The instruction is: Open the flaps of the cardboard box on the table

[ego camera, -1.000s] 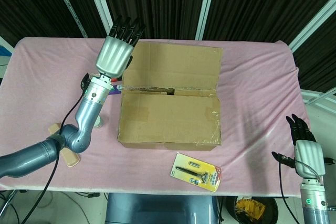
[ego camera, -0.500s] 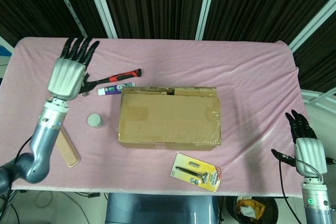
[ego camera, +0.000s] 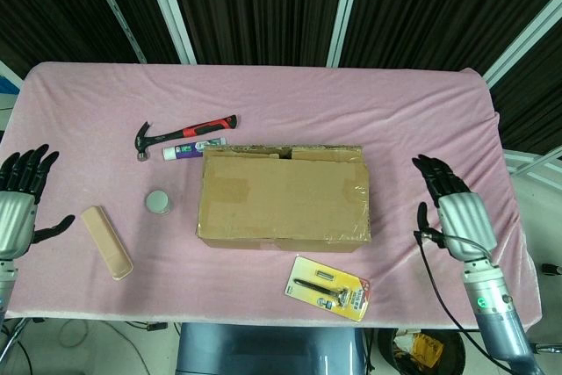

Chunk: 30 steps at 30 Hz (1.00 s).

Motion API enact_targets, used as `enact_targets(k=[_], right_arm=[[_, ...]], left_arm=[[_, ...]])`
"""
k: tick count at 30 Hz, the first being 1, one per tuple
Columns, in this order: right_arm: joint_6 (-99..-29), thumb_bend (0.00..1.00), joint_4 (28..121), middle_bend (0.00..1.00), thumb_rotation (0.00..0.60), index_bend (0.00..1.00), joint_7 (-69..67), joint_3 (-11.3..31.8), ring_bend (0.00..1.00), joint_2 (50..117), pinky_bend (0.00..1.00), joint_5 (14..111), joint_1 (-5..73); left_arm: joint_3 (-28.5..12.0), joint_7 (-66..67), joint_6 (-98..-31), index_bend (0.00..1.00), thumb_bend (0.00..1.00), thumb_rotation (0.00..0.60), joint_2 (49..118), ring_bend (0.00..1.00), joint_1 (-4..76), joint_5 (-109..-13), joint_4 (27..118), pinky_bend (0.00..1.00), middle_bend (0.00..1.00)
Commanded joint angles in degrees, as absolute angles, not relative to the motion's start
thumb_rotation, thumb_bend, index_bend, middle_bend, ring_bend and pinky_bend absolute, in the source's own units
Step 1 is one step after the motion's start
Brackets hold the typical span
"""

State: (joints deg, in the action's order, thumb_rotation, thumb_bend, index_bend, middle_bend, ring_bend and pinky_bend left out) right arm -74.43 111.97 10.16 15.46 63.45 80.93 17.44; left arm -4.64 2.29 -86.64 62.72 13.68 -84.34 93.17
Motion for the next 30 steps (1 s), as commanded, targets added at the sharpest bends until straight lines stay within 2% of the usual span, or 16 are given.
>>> enact_targets(k=[1, 6, 13, 21, 30], right_arm=[[-69.4, 0.81, 114.6, 0.19, 0.600, 0.13, 12.9, 19.2, 0.20, 63.0, 0.33, 76.4, 22.4], [-63.6, 0.81, 115.1, 0.28, 0.600, 0.20, 18.2, 23.5, 0.29, 65.7, 0.38, 67.0, 30.2], [-60.6, 0.81, 112.7, 0.30, 0.600, 0.21, 24.2, 26.6, 0.31, 71.6, 0.38, 52.5, 39.3], [-60.5, 0.81, 107.6, 0.31, 0.600, 0.21, 27.3, 27.1, 0.31, 77.0, 0.38, 42.2, 45.7], [-60.8, 0.81, 103.3, 0.31, 0.600, 0.21, 27.4, 25.2, 0.32, 80.2, 0.38, 37.4, 48.1]], left_arm=[[-2.5, -0.7, -87.9, 0.00, 0.13, 0.600, 63.9, 0.00, 11.9, -86.1, 90.6, 0.00, 0.00], [-2.5, -3.4, -88.9, 0.00, 0.13, 0.600, 65.5, 0.00, 11.9, -88.3, 87.0, 0.00, 0.00], [-2.9, -5.9, -89.2, 0.00, 0.13, 0.600, 66.3, 0.00, 11.9, -89.0, 84.6, 0.00, 0.00], [-3.3, -7.6, -89.4, 0.00, 0.13, 0.600, 66.8, 0.00, 11.9, -89.5, 83.1, 0.00, 0.00], [-3.7, -8.8, -89.0, 0.00, 0.13, 0.600, 66.9, 0.00, 12.0, -89.3, 82.6, 0.00, 0.00]])
